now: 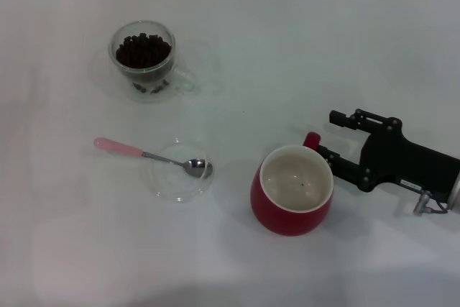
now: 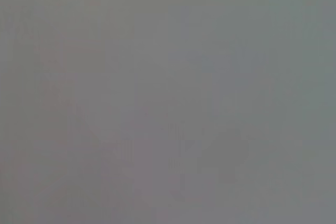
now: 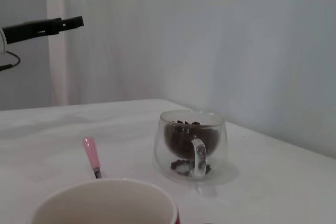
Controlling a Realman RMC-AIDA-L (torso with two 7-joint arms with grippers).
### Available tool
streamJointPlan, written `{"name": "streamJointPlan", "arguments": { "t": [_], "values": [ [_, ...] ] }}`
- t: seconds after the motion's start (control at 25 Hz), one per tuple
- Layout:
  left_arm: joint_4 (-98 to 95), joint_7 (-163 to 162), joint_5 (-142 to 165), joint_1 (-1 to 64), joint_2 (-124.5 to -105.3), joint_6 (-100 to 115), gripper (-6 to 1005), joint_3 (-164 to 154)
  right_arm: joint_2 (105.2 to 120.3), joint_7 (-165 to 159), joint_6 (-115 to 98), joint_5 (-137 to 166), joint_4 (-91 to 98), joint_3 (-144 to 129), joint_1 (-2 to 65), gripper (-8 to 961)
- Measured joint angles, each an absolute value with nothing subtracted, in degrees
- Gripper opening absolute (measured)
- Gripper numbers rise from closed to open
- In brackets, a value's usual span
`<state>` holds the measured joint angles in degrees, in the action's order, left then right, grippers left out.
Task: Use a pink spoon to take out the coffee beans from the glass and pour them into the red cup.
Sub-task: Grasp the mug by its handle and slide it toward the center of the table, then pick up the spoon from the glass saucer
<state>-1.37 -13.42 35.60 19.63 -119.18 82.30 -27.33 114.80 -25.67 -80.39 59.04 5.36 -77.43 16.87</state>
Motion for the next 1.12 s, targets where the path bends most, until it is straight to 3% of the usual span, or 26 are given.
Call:
{"name": "streamJointPlan", "arguments": {
  "t": [0.08, 0.76, 1.12],
  "values": [
    [-1.4, -13.4, 35.6, 19.6, -119.18, 82.3, 888, -27.3, 114.35, -24.2, -80.6, 59.1, 5.4, -76.8, 16.0, 621],
    [5.2, -16.3, 42.3, 19.5, -119.50, 92.5, 887, -27.3, 109.75, -16.7, -93.2, 59.0, 6.3, -60.7, 7.6, 616],
    [11.8, -32.8, 47.6, 19.4, -119.60, 96.7, 887, -27.3, 111.09, -12.0, -101.6, 59.0, 7.1, -43.9, 6.0, 616]
  ]
}}
